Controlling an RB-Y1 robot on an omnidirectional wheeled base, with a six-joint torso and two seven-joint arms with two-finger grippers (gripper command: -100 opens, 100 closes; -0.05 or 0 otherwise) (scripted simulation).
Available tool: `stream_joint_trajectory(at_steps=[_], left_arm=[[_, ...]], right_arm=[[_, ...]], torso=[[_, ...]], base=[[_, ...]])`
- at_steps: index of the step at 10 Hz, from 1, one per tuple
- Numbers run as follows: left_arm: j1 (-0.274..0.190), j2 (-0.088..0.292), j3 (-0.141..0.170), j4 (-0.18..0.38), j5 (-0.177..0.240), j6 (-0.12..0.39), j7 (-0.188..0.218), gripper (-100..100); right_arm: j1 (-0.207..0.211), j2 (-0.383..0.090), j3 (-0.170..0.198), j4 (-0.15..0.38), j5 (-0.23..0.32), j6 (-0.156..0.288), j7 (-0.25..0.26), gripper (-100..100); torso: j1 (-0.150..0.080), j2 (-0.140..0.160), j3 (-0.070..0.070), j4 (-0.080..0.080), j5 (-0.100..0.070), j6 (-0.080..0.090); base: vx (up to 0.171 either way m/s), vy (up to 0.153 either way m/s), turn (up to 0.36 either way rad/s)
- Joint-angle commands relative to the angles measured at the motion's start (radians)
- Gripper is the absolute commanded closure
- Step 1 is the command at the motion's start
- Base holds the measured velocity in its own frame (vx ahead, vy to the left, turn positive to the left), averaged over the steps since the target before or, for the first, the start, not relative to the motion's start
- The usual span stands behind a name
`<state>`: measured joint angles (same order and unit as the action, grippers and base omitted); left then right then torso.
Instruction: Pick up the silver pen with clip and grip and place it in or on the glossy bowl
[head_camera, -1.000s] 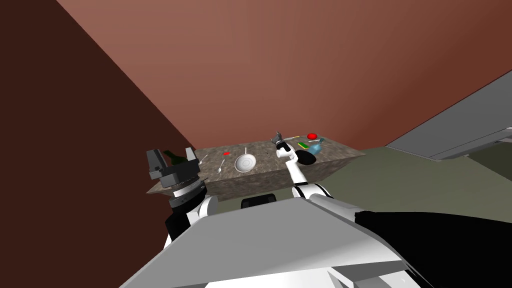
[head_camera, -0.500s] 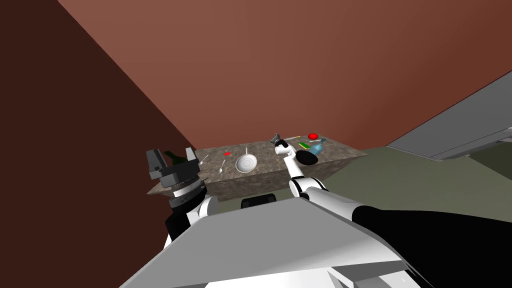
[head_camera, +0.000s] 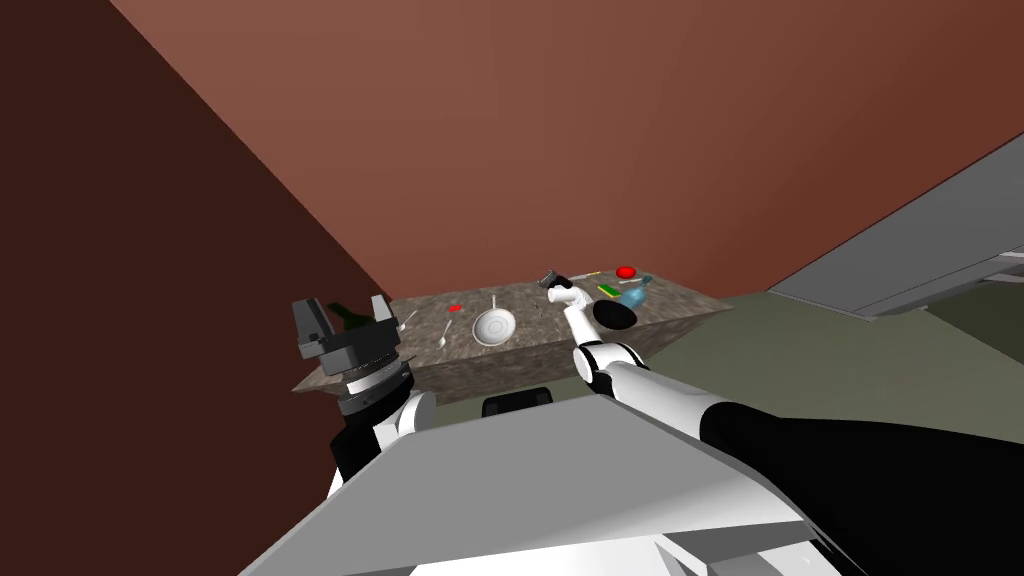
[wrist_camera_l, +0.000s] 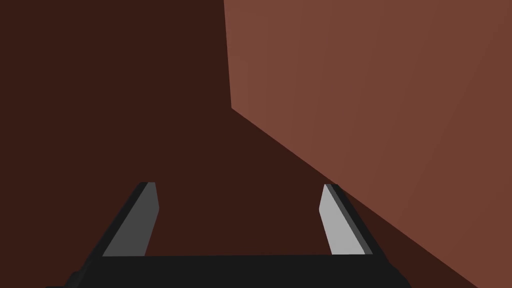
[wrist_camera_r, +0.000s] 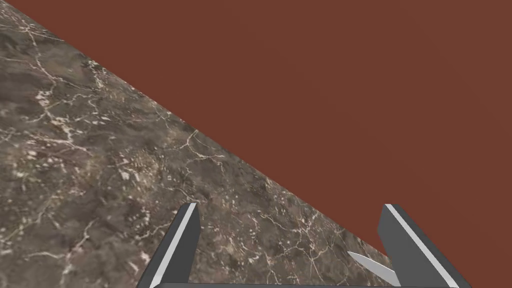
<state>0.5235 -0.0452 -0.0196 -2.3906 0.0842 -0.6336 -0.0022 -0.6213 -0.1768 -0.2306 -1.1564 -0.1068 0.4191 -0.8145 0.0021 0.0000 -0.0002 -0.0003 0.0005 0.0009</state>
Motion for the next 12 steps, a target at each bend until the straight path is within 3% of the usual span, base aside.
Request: stream_joint_trajectory(at_steps=[1, 2, 3, 4, 5, 6, 7, 8, 9, 10, 12], left_arm=[[0.0, 0.0, 0.0, 0.0, 0.0, 0.0, 0.0, 0], [0.0, 0.0, 0.0, 0.0, 0.0, 0.0, 0.0, 0], [0.0, 0.0, 0.0, 0.0, 0.0, 0.0, 0.0, 0], [0.0, 0.0, 0.0, 0.0, 0.0, 0.0, 0.0, 0], [0.0, 0.0, 0.0, 0.0, 0.0, 0.0, 0.0, 0], [0.0, 0.0, 0.0, 0.0, 0.0, 0.0, 0.0, 0], [0.0, 0.0, 0.0, 0.0, 0.0, 0.0, 0.0, 0], [0.0, 0.0, 0.0, 0.0, 0.0, 0.0, 0.0, 0], [0.0, 0.0, 0.0, 0.0, 0.0, 0.0, 0.0, 0], [0.0, 0.0, 0.0, 0.0, 0.0, 0.0, 0.0, 0], [0.0, 0.0, 0.0, 0.0, 0.0, 0.0, 0.0, 0]], right_arm=[[-0.015, -0.004, -0.006, 0.035, -0.006, 0.04, -0.021, -100], [-0.05, -0.004, -0.023, 0.066, -0.009, 0.079, -0.059, -100], [-0.05, -0.004, -0.023, 0.091, -0.009, 0.09, -0.059, -100], [-0.083, -0.005, -0.04, 0.116, -0.012, 0.132, -0.096, -100], [-0.083, -0.005, -0.04, 0.142, -0.012, 0.138, -0.096, -100], [-0.114, -0.006, -0.057, 0.174, -0.014, 0.181, -0.132, -100], [-0.114, -0.006, -0.057, 0.201, -0.014, 0.185, -0.132, -100], [-0.143, -0.008, -0.074, 0.232, -0.015, 0.226, -0.168, -100], [-0.143, -0.008, -0.074, 0.254, -0.015, 0.232, -0.168, -100], [-0.17, -0.01, -0.091, 0.278, -0.017, 0.276, -0.202, -100], [-0.17, -0.01, -0.091, 0.305, -0.017, 0.276, -0.202, -100]], torso=[[0.0, 0.0, 0.0, 0.0, 0.0, 0.0], [0.0, 0.0, 0.0, 0.0, 0.0, 0.0], [0.0, 0.0, 0.0, 0.0, 0.0, 0.0], [0.0, 0.0, 0.0, 0.0, 0.0, 0.0], [0.0, 0.0, 0.0, 0.0, 0.0, 0.0], [0.0, 0.0, 0.0, 0.0, 0.0, 0.0], [0.0, 0.0, 0.0, 0.0, 0.0, 0.0], [0.0, 0.001, 0.0, 0.0, 0.0, 0.0], [0.0, 0.001, 0.0, 0.0, 0.0, 0.0], [-0.001, 0.001, 0.0, 0.0, 0.0, 0.0], [0.0, 0.001, 0.0, 0.0, 0.0, 0.0]], base=[[0.005, 0.024, -0.013], [0.0, 0.029, -0.037], [0.001, 0.025, -0.019], [0.005, 0.028, -0.047], [0.004, 0.025, -0.021], [-0.003, 0.029, -0.046], [-0.001, 0.027, -0.025], [-0.003, 0.03, -0.043], [0.0, 0.024, -0.027], [-0.002, 0.033, -0.049], [0.0, 0.018, -0.013]])
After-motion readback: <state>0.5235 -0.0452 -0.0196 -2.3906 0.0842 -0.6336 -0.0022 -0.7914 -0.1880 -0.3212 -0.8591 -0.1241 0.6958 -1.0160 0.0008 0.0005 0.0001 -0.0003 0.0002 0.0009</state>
